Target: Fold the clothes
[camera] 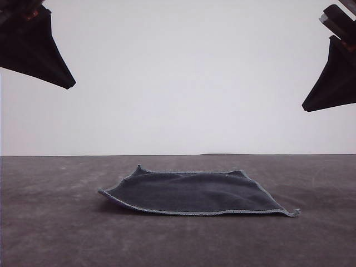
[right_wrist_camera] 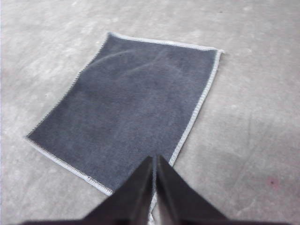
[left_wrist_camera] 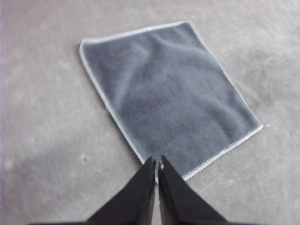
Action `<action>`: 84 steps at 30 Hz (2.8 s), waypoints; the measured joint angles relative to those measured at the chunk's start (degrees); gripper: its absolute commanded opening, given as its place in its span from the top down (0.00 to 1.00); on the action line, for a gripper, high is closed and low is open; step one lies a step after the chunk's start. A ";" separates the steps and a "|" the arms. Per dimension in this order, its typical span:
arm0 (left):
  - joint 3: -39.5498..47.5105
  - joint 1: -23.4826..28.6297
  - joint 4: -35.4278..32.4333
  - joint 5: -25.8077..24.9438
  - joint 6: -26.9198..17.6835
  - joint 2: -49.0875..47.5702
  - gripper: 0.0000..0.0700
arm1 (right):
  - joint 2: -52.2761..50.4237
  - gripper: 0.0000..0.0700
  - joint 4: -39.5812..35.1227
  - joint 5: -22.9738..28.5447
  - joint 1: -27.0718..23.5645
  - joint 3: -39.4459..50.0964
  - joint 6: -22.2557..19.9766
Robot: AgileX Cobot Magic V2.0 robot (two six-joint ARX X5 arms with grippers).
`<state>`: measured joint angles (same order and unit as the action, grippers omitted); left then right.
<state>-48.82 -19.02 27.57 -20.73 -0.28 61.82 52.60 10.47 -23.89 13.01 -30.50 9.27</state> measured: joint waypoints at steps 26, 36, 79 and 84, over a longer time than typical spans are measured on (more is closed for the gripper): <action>-1.17 1.27 1.78 -2.21 13.56 3.50 0.27 | 6.26 0.46 12.10 -0.12 -3.06 -10.62 9.53; -5.59 2.31 0.29 -8.69 16.56 17.61 0.27 | 22.01 0.46 8.95 -8.08 -4.72 -16.50 10.59; -40.06 3.55 -7.64 -16.69 18.16 61.55 0.26 | 59.80 0.46 -4.37 -17.09 -9.21 -38.01 12.62; -40.06 3.52 -7.51 -16.94 18.14 61.57 0.26 | 64.49 0.46 -5.00 -21.30 -8.62 -41.33 13.61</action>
<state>-88.88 -15.51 20.06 -37.67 17.87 123.39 117.09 5.47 -45.19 4.39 -71.83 22.88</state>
